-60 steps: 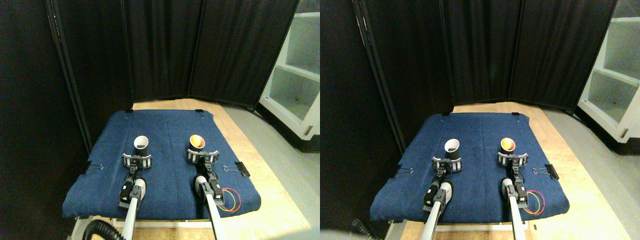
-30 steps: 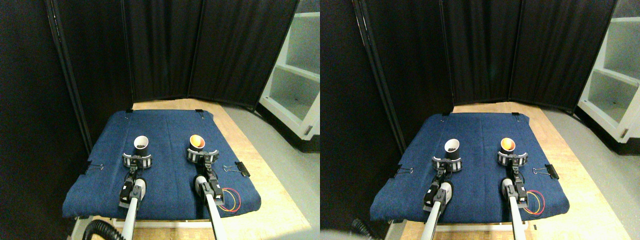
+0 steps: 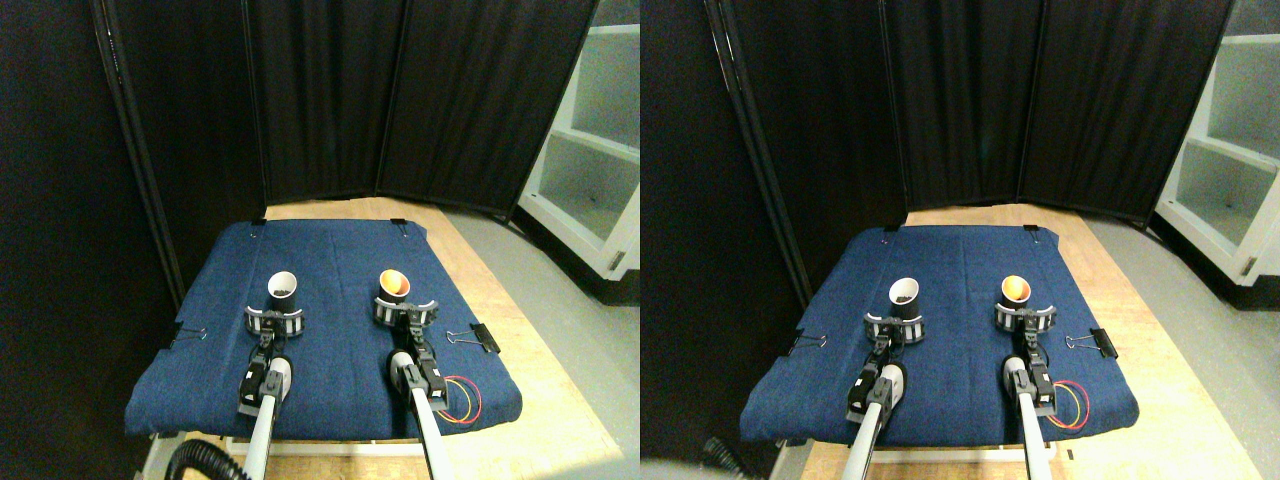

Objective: Pour (bimanual)

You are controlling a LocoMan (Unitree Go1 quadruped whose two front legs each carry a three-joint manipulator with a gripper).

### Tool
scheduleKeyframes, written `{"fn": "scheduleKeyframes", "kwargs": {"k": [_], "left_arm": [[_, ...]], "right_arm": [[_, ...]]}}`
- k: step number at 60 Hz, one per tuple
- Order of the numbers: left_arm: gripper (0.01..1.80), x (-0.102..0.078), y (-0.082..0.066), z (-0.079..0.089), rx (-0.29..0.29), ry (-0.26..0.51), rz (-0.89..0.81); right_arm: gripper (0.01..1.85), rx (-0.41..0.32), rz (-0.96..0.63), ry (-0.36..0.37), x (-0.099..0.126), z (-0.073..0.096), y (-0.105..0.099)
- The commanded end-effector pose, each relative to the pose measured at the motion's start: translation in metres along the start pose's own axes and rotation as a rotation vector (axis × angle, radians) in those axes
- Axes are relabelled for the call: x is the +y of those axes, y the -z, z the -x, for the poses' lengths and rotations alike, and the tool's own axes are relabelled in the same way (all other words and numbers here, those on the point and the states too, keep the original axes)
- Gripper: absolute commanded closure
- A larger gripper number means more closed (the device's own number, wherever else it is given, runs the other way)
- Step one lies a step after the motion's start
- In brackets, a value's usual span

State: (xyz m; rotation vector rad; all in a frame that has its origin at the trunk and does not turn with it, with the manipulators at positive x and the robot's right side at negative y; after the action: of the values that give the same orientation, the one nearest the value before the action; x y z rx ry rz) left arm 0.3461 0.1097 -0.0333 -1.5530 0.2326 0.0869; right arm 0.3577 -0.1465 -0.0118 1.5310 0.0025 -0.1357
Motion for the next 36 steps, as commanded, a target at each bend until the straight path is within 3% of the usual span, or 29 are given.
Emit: {"fn": "scheduleKeyframes", "kwargs": {"k": [1,12,24,33,36], "left_arm": [[0.37,-0.031,0.019,-0.005,0.050,0.018,0.011],[0.44,-0.038,0.020,0.000,0.054,0.022,0.020],[0.44,-0.045,0.025,0.004,0.062,0.036,-0.011],[0.47,-0.049,0.028,0.005,0.036,0.034,-0.045],[0.48,-0.052,0.029,0.006,0.050,0.045,-0.066]], "right_arm": [[0.52,0.059,-0.249,0.012,0.035,0.011,0.016],[0.49,0.097,-0.272,-0.047,0.046,0.018,0.014],[0.47,0.085,-0.251,-0.071,0.057,0.022,0.011],[0.45,0.049,-0.214,-0.056,0.057,0.020,0.009],[0.56,0.068,-0.178,-0.118,0.062,0.020,0.006]]}}
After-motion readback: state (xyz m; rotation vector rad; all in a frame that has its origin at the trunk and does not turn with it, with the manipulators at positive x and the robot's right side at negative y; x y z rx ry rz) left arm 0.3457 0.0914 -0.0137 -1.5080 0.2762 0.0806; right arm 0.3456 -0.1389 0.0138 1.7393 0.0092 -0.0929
